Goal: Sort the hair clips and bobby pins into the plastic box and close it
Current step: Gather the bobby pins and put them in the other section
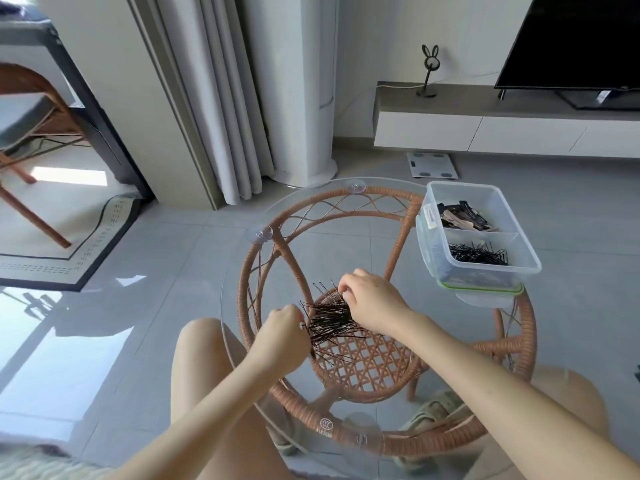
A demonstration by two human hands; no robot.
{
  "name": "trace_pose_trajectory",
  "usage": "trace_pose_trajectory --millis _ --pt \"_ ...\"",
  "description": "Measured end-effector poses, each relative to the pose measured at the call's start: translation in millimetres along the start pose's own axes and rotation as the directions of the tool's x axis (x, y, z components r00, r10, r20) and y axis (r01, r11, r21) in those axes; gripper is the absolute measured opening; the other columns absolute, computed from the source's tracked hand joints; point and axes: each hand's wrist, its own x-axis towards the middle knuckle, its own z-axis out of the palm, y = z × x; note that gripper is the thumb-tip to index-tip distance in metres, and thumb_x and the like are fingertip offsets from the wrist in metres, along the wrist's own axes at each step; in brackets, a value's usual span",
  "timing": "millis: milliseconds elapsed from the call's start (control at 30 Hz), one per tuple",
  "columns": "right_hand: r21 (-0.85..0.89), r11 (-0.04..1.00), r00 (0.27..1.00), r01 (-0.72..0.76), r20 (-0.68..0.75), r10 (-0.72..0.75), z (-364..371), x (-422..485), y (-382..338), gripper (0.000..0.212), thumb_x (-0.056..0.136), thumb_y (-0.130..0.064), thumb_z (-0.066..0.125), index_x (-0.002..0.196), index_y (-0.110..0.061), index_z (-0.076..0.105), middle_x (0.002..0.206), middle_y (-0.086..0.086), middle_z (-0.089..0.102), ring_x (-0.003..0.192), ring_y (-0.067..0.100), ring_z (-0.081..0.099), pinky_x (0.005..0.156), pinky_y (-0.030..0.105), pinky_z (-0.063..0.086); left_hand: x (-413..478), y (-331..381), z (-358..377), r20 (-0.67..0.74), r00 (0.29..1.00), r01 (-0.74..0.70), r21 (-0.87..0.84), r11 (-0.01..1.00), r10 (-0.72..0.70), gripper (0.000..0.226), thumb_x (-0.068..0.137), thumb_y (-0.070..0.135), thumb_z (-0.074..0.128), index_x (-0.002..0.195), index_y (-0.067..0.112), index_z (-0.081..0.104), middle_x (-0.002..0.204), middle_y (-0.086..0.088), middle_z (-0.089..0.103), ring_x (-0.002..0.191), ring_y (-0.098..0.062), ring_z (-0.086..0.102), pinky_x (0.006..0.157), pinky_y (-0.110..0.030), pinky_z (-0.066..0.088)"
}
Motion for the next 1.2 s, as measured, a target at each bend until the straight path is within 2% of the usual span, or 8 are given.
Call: trace_pose_trajectory --millis 100,233,367,467,800,1000,1067,1200 --pt "0.069 0.998 0.998 0.002 0.067 -0.006 -5 -16 2 0.027 0.095 -0.019 0.037 0.114 -0.014 0.055 0.118 0.005 0.054 0.102 0.022 0.053 0.091 0.038 0.046 4 15 10 -0.045 0.999 -0.035 -0.124 0.992 0.03 0.034 0.085 0.0 0.045 0.118 0.008 0.05 0.121 -0.011 0.053 0.089 -0.018 0.055 0.074 -0.025 0.046" --pt "0.131 0.991 0.998 0.03 0.052 -0.037 -21 -42 14 0.043 0.086 -0.04 0.054 0.125 -0.022 0.05 0.113 -0.006 0.053 0.103 0.015 0.053 0.083 0.029 0.042 3 8 4 -0.03 0.99 -0.143 -0.248 0.958 0.14 0.041 0.082 0.002 0.051 0.12 0.019 0.05 0.123 -0.005 0.05 0.104 -0.016 0.056 0.085 -0.027 0.052" --pt "-0.134 0.99 0.998 -0.038 0.048 0.045 -19 -64 25 0.1 0.059 -0.073 0.061 0.139 -0.022 0.029 0.133 -0.005 0.037 0.123 0.018 0.037 0.095 0.037 0.038 4 -2 -15 0.016 0.947 -0.315 0.237 0.919 0.32 0.078 0.073 0.02 0.068 0.139 0.032 0.028 0.142 -0.007 0.027 0.128 -0.025 0.033 0.098 -0.034 0.045" --pt "-0.24 0.969 0.997 -0.056 0.044 0.068 -2 -65 14 0.112 0.055 -0.076 0.061 0.14 -0.015 0.022 0.135 0.004 0.034 0.124 0.024 0.034 0.098 0.04 0.038 18 11 -20 0.151 0.928 -0.371 0.451 0.811 0.341 0.102 0.067 0.037 0.075 0.145 0.036 0.01 0.148 -0.009 0.017 0.134 -0.03 0.023 0.102 -0.041 0.042" --pt "-0.063 0.996 0.998 -0.058 0.013 0.059 1 -49 -10 0.046 0.078 -0.036 0.067 0.11 -0.006 0.054 0.114 0.012 0.05 0.1 0.028 0.055 0.085 0.035 0.046 43 44 -16 0.287 0.872 -0.487 0.43 0.76 0.397 0.052 0.075 0.021 0.074 0.122 0.014 0.051 0.116 -0.007 0.056 0.105 -0.026 0.055 0.082 -0.031 0.044" --pt "-0.272 0.958 0.996 0.09 0.015 -0.09 2 -53 -9 0.019 0.09 -0.001 0.046 0.107 0.001 0.055 0.112 0.019 0.053 0.097 0.031 0.055 0.077 0.034 0.047 41 44 -15 0.382 0.847 -0.528 0.533 0.661 0.369 0.021 0.091 0.022 0.055 0.104 0.007 0.063 0.097 -0.006 0.061 0.076 -0.02 0.046 0.067 -0.03 0.039" --pt "-0.388 0.912 0.99 0.133 0.012 -0.139 4 -56 -11 0.024 0.085 0.012 0.041 0.102 0.005 0.056 0.105 0.022 0.057 0.094 0.032 0.056 0.074 0.034 0.05 40 45 -17 0.388 0.845 -0.533 0.552 0.641 0.368 0.023 0.093 0.022 0.052 0.104 0.007 0.064 0.096 -0.007 0.062 0.075 -0.019 0.045 0.067 -0.029 0.039" --pt "-0.486 0.857 0.976 0.172 -0.035 -0.216 3 -59 -6 0.025 0.04 0.002 0.082 0.056 -0.009 0.065 0.051 0.005 0.061 0.045 0.014 0.057 0.037 0.02 0.045 35 47 -25 0.389 0.838 -0.544 0.546 0.637 0.383 0.029 0.093 0.028 0.05 0.106 0.006 0.064 0.09 -0.005 0.058 0.077 -0.021 0.049 0.067 -0.031 0.04"
